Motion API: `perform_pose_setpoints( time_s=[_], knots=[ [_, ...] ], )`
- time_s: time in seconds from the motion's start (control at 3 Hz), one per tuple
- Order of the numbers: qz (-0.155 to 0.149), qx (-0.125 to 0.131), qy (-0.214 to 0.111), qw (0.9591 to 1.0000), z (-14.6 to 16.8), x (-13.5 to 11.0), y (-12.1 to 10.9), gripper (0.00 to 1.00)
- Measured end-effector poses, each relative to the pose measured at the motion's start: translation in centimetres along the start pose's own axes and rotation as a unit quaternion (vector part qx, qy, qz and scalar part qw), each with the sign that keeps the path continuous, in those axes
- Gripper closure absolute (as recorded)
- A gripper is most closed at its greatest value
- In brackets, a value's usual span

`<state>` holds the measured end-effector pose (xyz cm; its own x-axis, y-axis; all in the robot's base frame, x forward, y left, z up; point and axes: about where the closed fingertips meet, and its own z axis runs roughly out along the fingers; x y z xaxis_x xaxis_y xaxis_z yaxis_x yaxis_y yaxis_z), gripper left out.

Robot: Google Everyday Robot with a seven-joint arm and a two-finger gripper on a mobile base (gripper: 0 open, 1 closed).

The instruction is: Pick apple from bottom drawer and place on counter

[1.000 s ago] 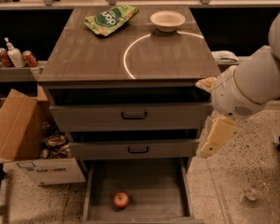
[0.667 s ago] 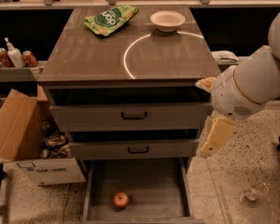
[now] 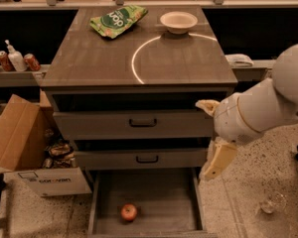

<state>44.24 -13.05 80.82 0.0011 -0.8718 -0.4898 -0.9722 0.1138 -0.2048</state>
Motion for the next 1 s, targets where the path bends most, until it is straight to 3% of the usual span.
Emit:
perform_pose_setpoints(
  time_s=[0.33,0.67,1.0],
  knots=[
    [-0.035,-0.030,-0.069,0.9965,6.4,0.7,1.2,0.00],
    [-0.035,-0.030,-0.069,0.9965,6.4,0.7,1.2,0.00],
    [-0.033,-0.032,-0.097,0.9942,9.4,2.2,1.5,0.00]
  ],
)
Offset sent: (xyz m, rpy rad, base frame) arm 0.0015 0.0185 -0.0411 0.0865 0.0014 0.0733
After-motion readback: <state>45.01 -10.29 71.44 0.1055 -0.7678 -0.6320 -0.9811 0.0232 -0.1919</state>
